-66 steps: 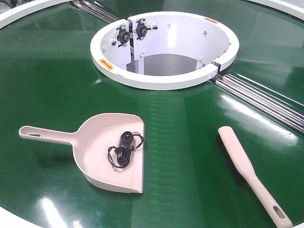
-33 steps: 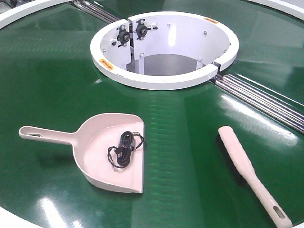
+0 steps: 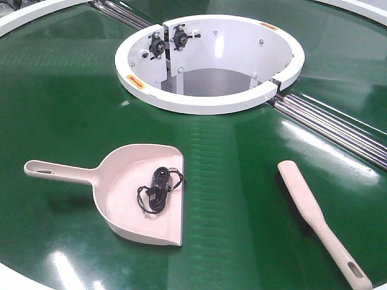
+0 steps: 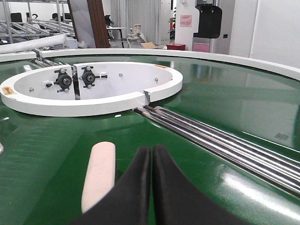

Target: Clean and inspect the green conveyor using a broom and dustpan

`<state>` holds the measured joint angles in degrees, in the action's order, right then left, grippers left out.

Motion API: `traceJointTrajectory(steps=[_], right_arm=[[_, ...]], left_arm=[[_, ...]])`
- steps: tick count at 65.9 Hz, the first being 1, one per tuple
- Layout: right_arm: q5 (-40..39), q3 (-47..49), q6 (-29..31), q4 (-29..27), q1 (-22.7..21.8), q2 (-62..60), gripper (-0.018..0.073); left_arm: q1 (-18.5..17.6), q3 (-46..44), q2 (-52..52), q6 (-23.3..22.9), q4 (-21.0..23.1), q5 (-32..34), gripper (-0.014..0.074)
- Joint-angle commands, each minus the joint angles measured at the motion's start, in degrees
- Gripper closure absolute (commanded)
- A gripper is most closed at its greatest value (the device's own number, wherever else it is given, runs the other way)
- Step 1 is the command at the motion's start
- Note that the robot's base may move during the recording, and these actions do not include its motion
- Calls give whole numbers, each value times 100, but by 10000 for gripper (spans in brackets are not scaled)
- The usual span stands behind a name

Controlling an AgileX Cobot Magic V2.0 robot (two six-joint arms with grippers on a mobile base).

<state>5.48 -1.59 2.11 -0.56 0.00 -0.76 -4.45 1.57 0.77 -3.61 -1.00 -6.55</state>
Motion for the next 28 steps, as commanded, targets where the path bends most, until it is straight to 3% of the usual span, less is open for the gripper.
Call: traceJointTrajectory(steps=[1,28], right_arm=[[-459,-120,-8,26,-27,-85,569],[-459,-120,-8,26,-27,-85,569]], left_arm=[[13,182,79,-50,10,435,604],[13,182,79,-50,10,435,604]])
